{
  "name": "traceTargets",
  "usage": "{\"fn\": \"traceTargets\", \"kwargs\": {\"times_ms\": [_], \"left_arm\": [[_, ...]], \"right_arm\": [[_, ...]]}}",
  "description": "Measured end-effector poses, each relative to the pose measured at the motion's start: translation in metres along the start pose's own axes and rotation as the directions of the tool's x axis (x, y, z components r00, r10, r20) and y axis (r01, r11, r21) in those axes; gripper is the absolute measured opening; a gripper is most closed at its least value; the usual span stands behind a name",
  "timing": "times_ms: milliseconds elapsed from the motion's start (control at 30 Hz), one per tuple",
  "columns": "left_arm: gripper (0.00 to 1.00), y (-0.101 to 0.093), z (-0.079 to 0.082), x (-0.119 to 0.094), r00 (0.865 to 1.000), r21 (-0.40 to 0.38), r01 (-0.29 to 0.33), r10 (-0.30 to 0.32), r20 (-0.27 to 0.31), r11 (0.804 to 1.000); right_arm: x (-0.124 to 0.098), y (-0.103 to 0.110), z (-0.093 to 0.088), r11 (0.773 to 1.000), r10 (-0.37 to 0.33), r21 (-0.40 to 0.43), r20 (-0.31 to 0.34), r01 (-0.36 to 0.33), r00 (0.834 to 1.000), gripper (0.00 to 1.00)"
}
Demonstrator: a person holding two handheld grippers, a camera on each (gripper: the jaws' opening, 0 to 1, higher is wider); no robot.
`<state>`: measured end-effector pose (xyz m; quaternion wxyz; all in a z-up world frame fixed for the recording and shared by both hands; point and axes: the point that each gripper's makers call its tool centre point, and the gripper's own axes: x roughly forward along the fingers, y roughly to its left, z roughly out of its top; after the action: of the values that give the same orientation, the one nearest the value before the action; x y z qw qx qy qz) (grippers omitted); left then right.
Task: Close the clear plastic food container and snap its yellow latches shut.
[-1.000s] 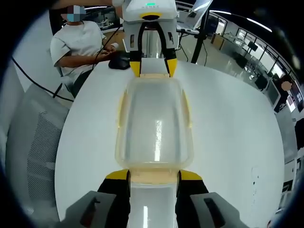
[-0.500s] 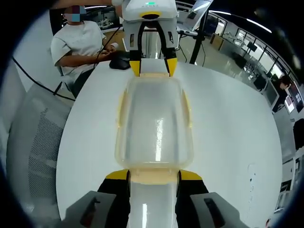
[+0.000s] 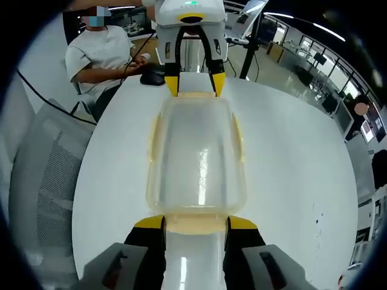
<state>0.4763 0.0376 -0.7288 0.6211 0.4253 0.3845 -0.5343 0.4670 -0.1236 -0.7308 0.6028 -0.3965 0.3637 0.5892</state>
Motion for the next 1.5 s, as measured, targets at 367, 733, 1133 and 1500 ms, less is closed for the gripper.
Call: {"fn": "traceTargets", "kwargs": {"times_ms": [367, 733, 1133, 1500], "left_arm": [[0.36, -0.003, 0.012, 0.008, 1.000, -0.005, 0.007, -0.007, 0.009, 1.000], [0.36, -0.004, 0.021, 0.013, 1.000, -0.014, 0.010, -0.010, 0.013, 1.000], [0.36, -0.004, 0.032, 0.018, 1.000, -0.011, 0.013, -0.012, 0.022, 1.000], [0.36, -0.004, 0.045, 0.022, 1.000, -0.003, 0.013, -0.013, 0.028, 1.000]], "right_arm": [[-0.004, 0.002, -0.014, 1.000, 0.005, -0.001, -0.011, -0.005, 1.000, 0.34], [-0.007, 0.000, -0.023, 1.000, 0.004, -0.007, -0.014, -0.004, 1.000, 0.34], [-0.012, 0.001, -0.035, 1.000, 0.009, 0.000, -0.018, -0.009, 1.000, 0.34], [-0.019, 0.001, -0.047, 1.000, 0.006, 0.003, -0.023, -0.006, 1.000, 0.34]]}}
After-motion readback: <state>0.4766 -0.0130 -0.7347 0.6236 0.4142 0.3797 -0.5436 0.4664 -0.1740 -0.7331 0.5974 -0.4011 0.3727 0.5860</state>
